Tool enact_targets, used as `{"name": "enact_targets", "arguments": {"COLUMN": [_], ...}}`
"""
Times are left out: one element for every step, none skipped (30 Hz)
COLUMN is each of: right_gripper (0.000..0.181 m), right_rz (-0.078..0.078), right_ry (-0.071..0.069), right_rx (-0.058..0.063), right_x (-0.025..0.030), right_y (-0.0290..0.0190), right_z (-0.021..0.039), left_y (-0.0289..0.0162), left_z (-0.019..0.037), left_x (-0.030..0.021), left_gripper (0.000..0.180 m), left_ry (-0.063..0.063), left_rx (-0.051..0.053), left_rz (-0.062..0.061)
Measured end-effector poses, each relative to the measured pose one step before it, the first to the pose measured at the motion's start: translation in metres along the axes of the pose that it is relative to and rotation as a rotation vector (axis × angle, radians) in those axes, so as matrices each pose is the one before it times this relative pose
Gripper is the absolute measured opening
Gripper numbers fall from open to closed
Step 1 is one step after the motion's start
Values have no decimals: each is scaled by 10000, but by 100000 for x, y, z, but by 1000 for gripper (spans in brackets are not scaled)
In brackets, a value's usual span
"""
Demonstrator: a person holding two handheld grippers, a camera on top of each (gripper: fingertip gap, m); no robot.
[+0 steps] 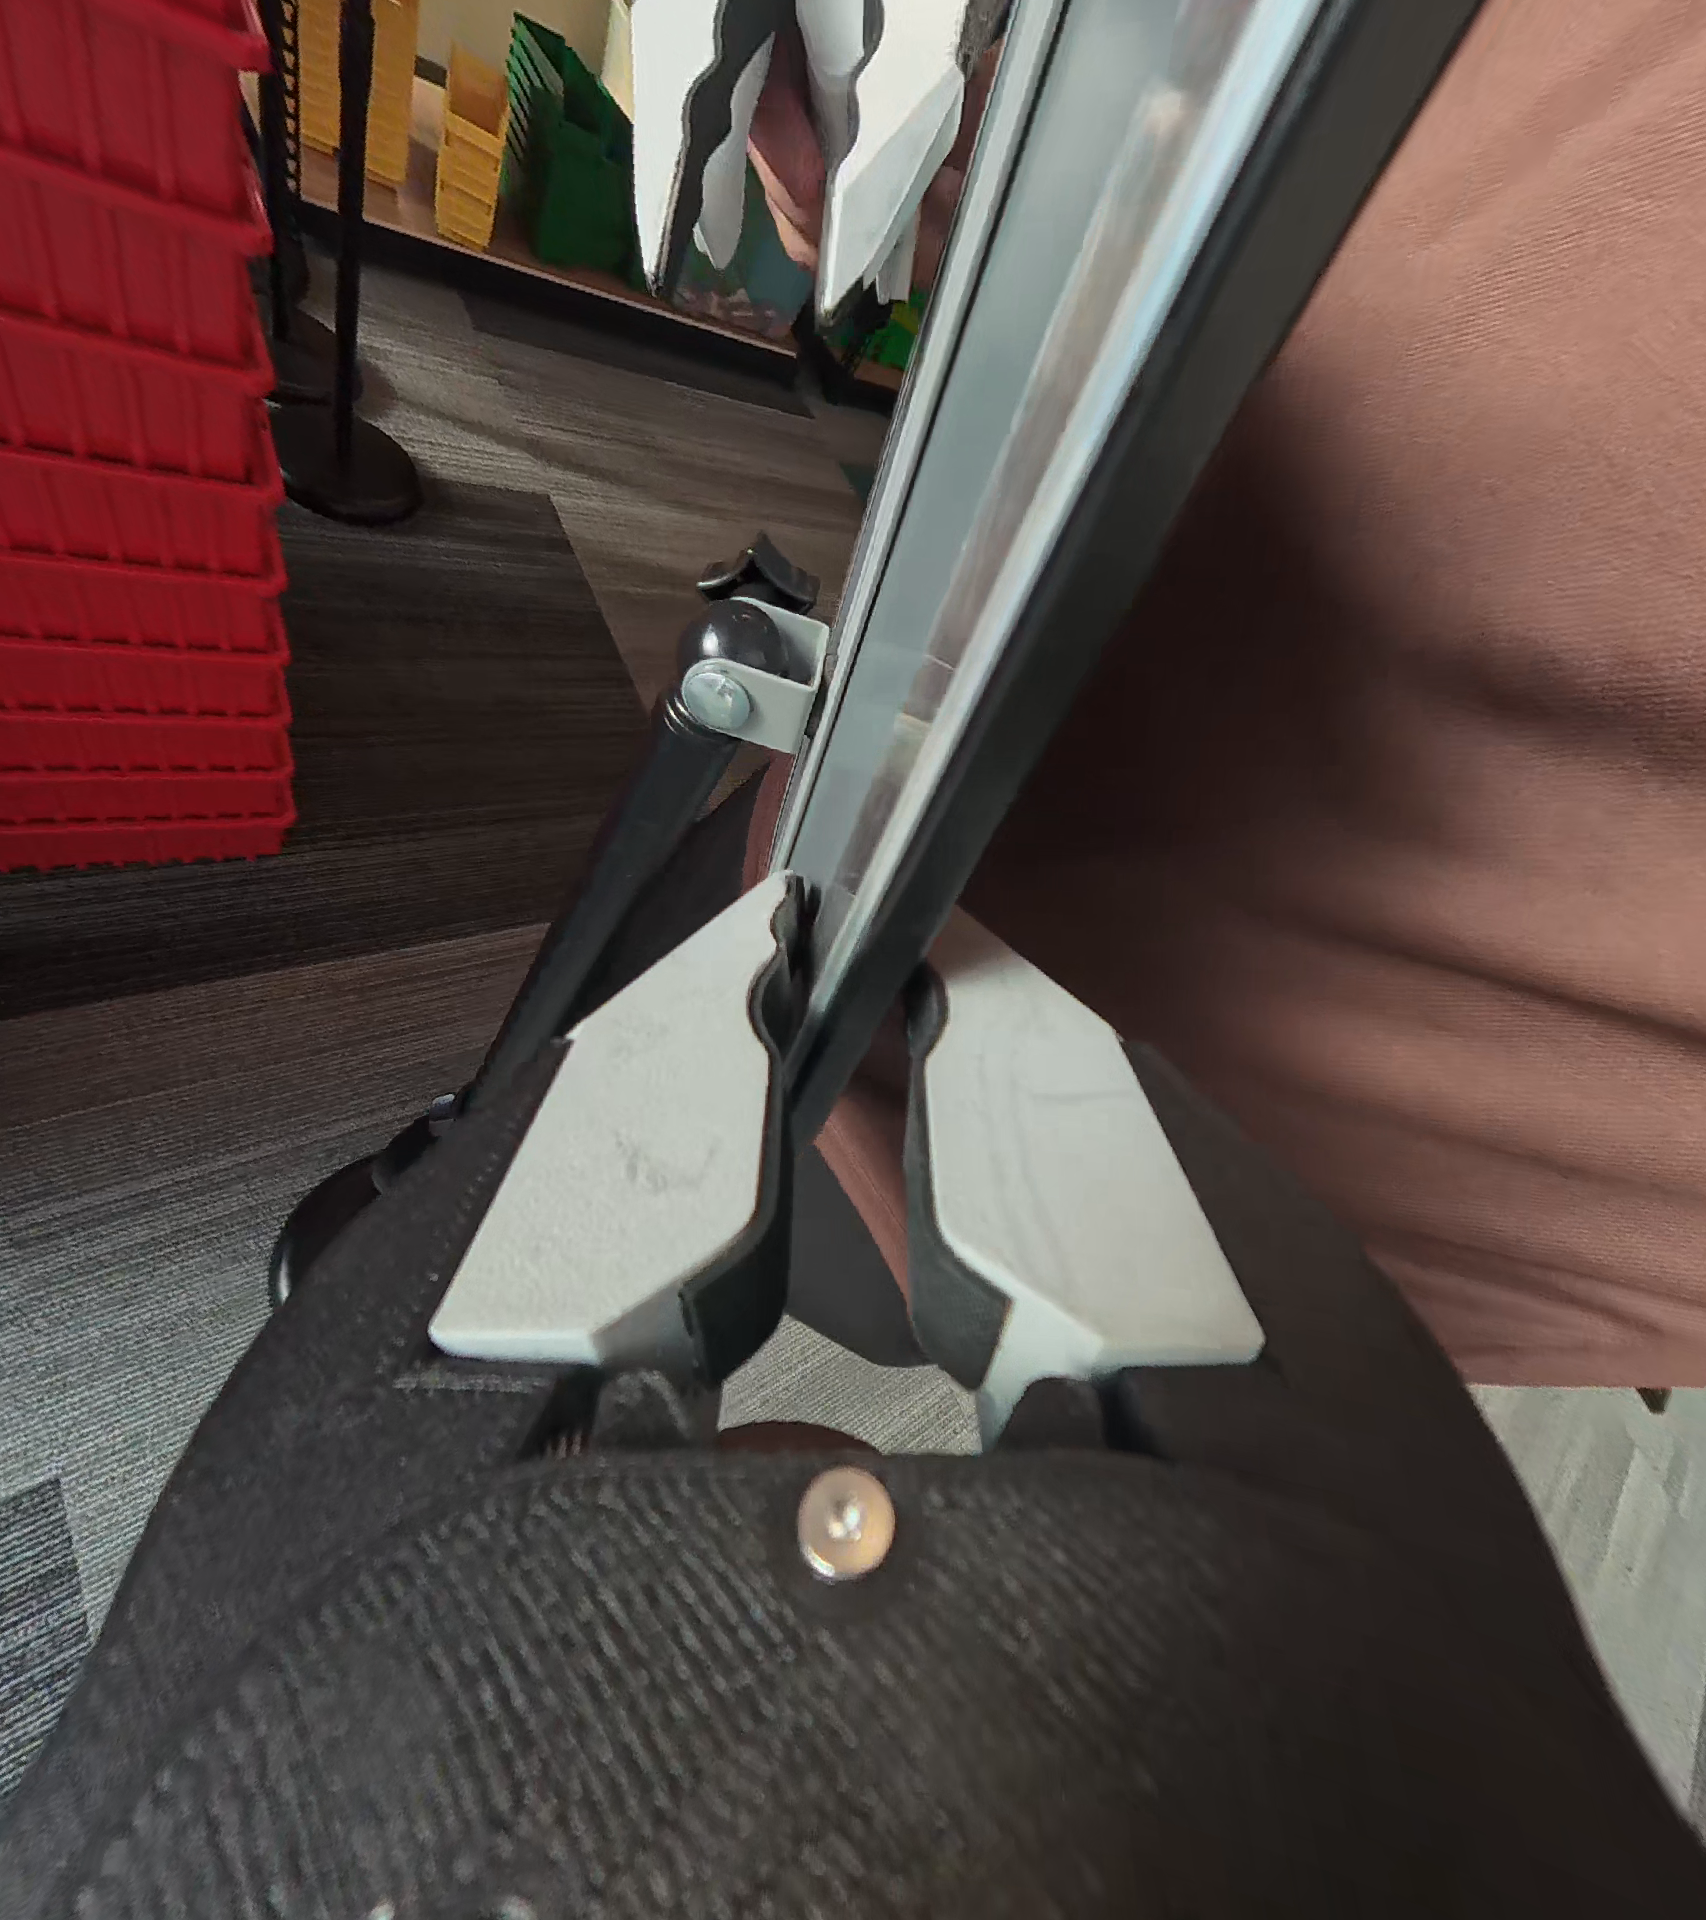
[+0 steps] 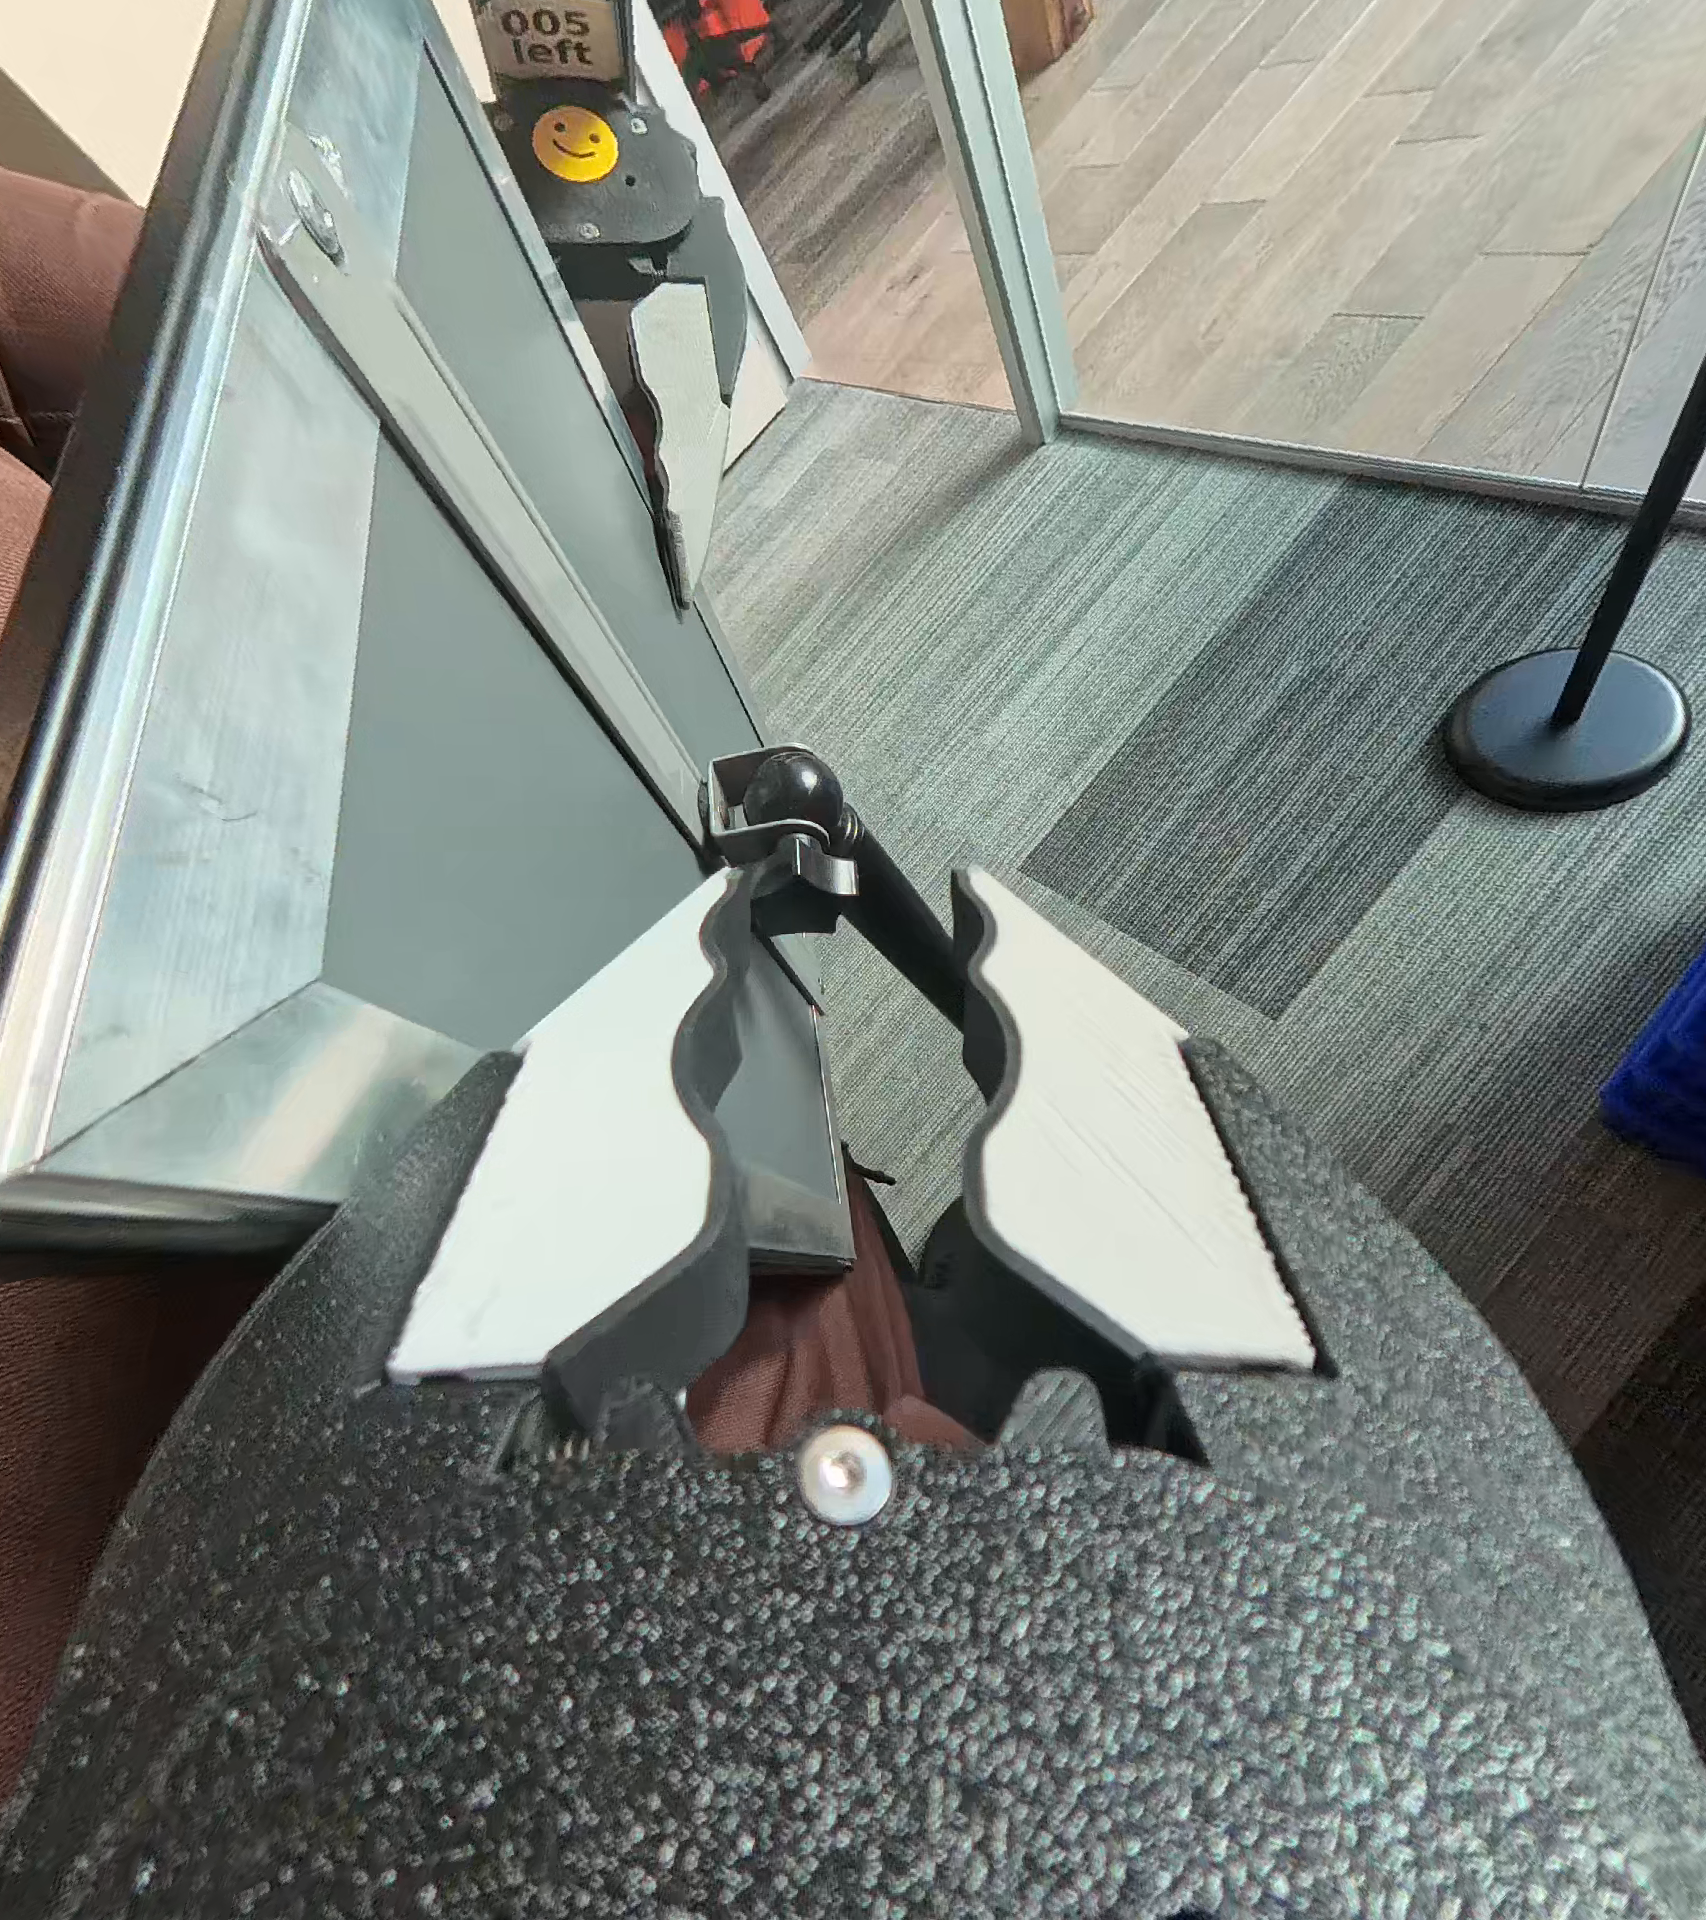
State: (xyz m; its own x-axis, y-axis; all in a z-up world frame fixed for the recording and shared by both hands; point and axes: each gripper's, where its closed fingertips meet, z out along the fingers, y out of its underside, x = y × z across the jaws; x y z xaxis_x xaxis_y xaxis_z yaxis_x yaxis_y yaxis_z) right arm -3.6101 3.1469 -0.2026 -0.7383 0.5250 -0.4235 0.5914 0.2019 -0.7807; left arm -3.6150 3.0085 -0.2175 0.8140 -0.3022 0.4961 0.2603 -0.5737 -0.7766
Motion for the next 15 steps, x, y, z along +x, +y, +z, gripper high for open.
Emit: {"name": "enact_targets", "arguments": {"right_gripper": [36, 36, 36, 36, 39, 43, 44, 44, 44, 44, 43, 43, 38, 34, 33], "right_rz": [-181, -221, -286, -298, -252, -195, -142, -77, -1, 54, 125, 205, 257, 296, 314], "right_ry": [28, 89, 81, 50, 43, 17, -13, -44, -39, -100, -211, -322, -463, -578, -599], "right_rx": [-129, -144, -173, -256, -365, -398, -327, -253, -226, -205, -163, -108, -45, -23, -59], "right_x": [20, 140, 158, 177, 269, 350, 406, 478, 581, 539, 394, 247, 45, -96, -122], "right_y": [-99, -116, -116, -37, 90, 137, 131, 163, 271, 357, 339, 243, 75, -50, -94], "right_z": [231, 220, 220, 221, 219, 144, 33, -32, -48, -17, 49, 119, 187, 276, 374], "left_y": [-59, -54, -36, -27, 89, 153, 57, 2, -18, 45, 92, 85, 56, 22, 10], "left_z": [13, 12, -9, -36, -32, 3, 26, 45, 22, 1, -13, -5, -23, -24, -16], "left_x": [-1, -4, -42, -85, -56, 35, 24, -25, -98, -39, 46, 44, -2, -33, 0], "left_gripper": [16, 15, 15, 14, 13, 13, 12, 12, 11, 11, 11, 11, 12, 12, 13], "left_ry": [-85, -91, -114, -157, -149, -66, -17, -1, -52, -46, -1, -8, -44, -46, -28], "left_rx": [154, 127, 81, 14, -99, -151, -95, -76, -92, -120, -139, -106, -59, -13, 7], "left_rz": [18, 24, 59, 103, 178, 268, 199, 57, 31, 33, -5, -34, -91, -164, -209]}}
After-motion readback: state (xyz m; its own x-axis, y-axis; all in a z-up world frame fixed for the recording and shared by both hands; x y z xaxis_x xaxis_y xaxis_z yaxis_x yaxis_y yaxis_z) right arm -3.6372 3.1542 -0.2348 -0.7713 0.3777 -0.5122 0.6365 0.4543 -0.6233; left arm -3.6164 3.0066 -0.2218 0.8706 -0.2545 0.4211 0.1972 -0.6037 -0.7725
